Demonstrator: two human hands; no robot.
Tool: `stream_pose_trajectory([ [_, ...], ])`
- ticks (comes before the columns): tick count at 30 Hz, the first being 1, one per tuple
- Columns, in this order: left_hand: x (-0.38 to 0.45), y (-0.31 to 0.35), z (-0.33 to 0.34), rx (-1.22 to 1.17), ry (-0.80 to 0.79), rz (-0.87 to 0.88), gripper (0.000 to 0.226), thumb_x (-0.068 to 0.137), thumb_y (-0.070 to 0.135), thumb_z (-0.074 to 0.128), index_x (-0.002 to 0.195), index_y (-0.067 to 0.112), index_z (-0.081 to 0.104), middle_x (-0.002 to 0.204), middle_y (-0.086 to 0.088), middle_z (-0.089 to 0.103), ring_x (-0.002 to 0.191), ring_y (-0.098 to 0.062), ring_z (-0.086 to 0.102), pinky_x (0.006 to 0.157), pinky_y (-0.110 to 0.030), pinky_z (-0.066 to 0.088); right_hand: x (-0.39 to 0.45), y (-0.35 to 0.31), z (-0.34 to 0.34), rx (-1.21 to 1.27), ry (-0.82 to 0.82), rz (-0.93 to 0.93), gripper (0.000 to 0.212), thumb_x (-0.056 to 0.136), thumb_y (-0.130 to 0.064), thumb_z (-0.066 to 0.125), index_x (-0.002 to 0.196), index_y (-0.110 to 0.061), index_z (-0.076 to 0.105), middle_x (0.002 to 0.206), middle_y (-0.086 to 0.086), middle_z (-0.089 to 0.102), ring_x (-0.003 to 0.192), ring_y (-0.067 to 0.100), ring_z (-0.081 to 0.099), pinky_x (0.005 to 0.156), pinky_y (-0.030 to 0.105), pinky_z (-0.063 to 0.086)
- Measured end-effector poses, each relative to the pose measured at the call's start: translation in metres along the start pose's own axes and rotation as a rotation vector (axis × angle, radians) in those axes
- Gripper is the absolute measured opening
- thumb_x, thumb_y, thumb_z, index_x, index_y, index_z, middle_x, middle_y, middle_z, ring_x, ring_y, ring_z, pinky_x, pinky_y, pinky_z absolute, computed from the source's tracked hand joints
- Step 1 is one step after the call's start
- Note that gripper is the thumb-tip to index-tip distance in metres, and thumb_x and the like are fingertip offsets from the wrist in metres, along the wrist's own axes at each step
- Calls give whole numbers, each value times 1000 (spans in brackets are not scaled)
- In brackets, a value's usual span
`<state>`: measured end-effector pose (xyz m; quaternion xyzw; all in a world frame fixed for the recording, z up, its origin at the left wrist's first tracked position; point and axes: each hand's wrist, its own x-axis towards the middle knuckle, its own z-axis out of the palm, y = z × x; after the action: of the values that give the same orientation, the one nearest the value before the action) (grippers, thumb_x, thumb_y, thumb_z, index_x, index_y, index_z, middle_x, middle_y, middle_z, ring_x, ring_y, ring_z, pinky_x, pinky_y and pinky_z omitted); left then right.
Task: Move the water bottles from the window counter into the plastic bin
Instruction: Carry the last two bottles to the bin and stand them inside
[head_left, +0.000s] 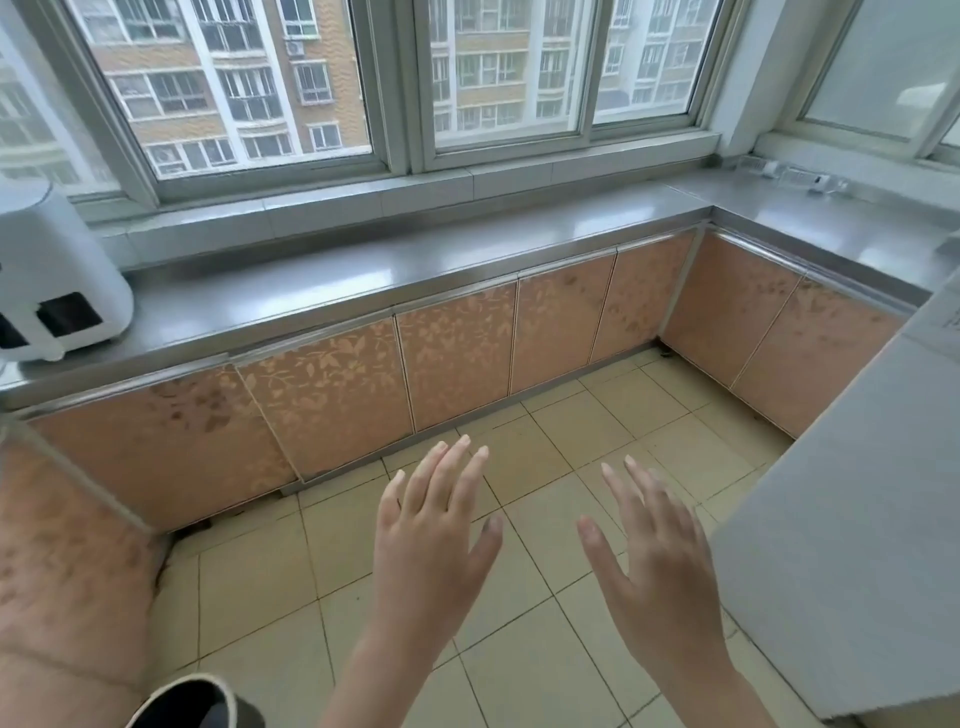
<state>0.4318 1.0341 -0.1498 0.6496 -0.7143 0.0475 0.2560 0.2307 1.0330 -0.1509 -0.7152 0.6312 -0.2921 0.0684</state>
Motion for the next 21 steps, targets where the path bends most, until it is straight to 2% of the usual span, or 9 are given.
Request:
stream_pose_trajectory([
  [10, 163, -19, 80, -43, -2, 36, 55, 91, 46, 43, 139, 21, 54, 146, 4, 52, 137, -14, 38, 110, -43, 27, 158, 40, 41, -36, 33, 14, 57, 93, -58, 29, 141, -30, 41, 150, -4, 39, 140, 16, 27, 111, 50, 28],
  [15, 267, -36, 135, -65, -17, 106, 56, 89, 45, 44, 138, 20, 55, 145, 4, 53, 136, -14, 37, 109, -42, 26, 251, 61, 72, -78, 57, 83, 56, 92, -56, 32, 140, -29, 42, 150, -2, 39, 140, 18, 30, 110, 52, 30],
  [21, 397, -43, 181, -105, -52, 225, 56, 90, 47, 42, 138, 21, 56, 145, 4, 53, 137, -13, 36, 110, -41, 25, 356, 80, 92, -109, 102, 182, 59, 93, -60, 26, 140, -29, 42, 150, -3, 39, 139, 17, 30, 107, 52, 33],
])
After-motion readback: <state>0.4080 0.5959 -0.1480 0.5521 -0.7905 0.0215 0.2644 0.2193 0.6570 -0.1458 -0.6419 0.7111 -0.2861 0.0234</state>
